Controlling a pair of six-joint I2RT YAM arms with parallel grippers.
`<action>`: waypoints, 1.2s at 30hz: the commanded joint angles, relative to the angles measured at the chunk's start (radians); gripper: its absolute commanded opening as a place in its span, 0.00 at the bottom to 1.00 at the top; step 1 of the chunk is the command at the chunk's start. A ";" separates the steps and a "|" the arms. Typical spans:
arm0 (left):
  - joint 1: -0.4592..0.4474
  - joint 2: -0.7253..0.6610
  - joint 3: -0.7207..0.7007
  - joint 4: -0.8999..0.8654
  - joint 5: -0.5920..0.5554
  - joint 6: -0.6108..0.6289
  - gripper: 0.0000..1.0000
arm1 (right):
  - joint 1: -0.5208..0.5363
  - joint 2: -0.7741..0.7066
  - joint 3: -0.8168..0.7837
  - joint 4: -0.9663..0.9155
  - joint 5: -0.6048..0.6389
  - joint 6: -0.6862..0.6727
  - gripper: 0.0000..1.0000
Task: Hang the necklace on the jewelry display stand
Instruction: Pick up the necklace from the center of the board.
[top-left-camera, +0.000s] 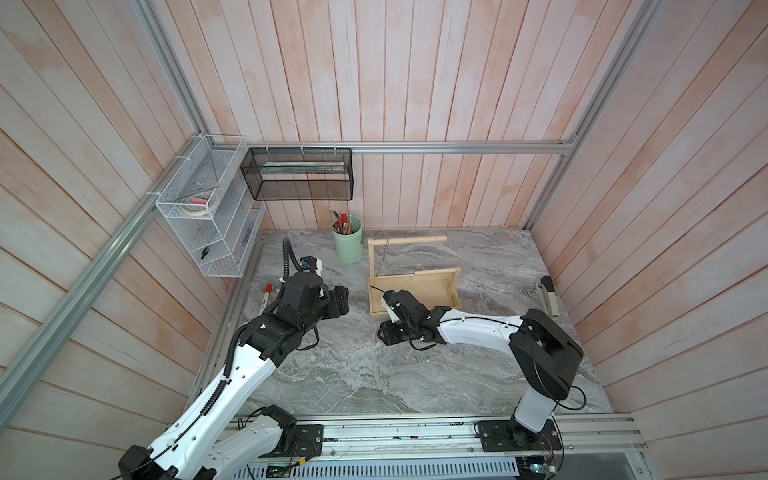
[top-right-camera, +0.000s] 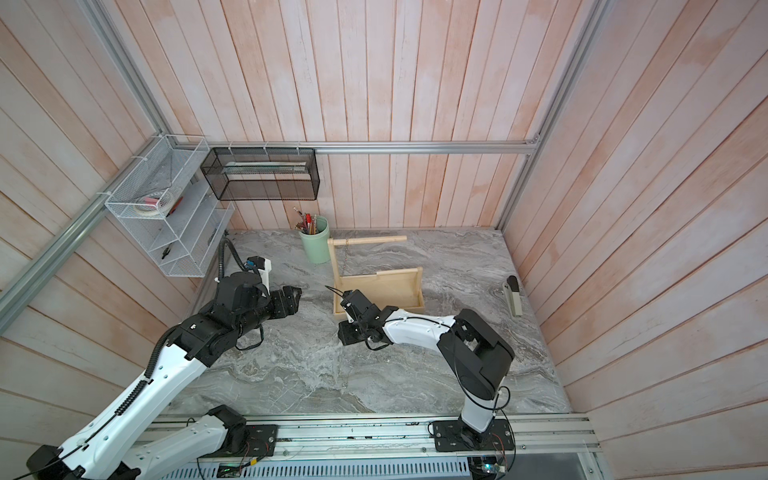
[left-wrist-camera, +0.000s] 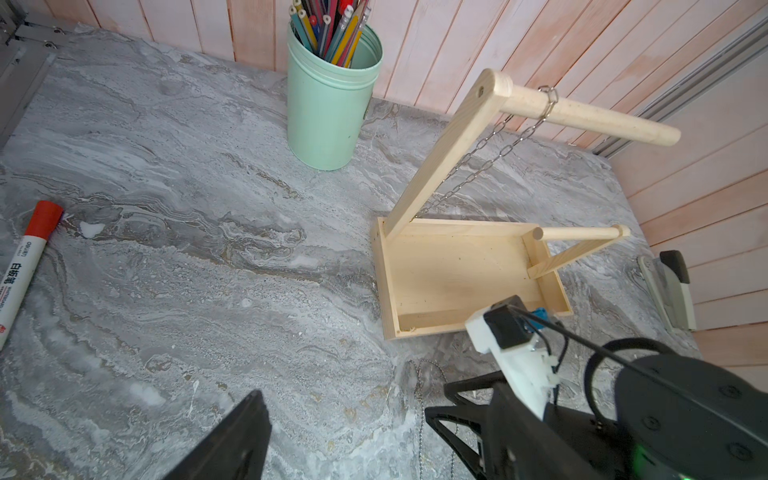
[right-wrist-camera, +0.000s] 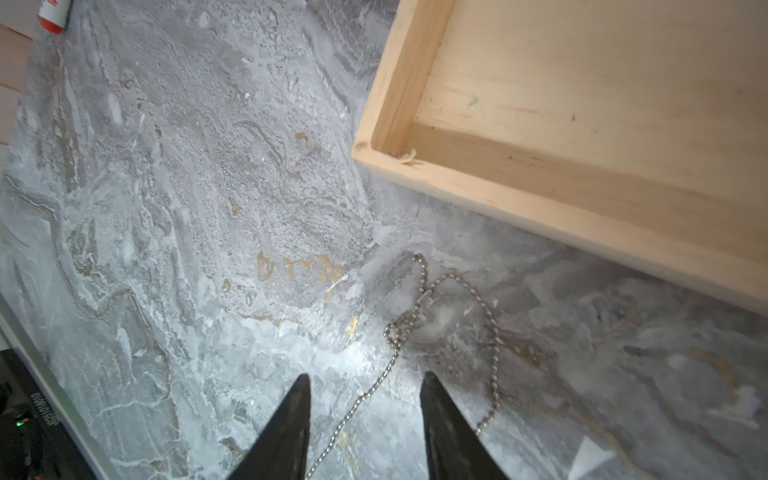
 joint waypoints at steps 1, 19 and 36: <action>0.008 -0.021 -0.021 0.023 -0.027 -0.021 0.85 | 0.000 0.037 0.034 -0.051 -0.010 -0.017 0.42; 0.012 -0.021 -0.039 0.049 -0.014 -0.012 0.85 | 0.023 0.222 0.127 -0.180 0.005 -0.012 0.34; 0.017 -0.021 -0.032 0.061 -0.013 0.002 0.85 | 0.057 0.310 0.144 -0.389 0.069 -0.022 0.23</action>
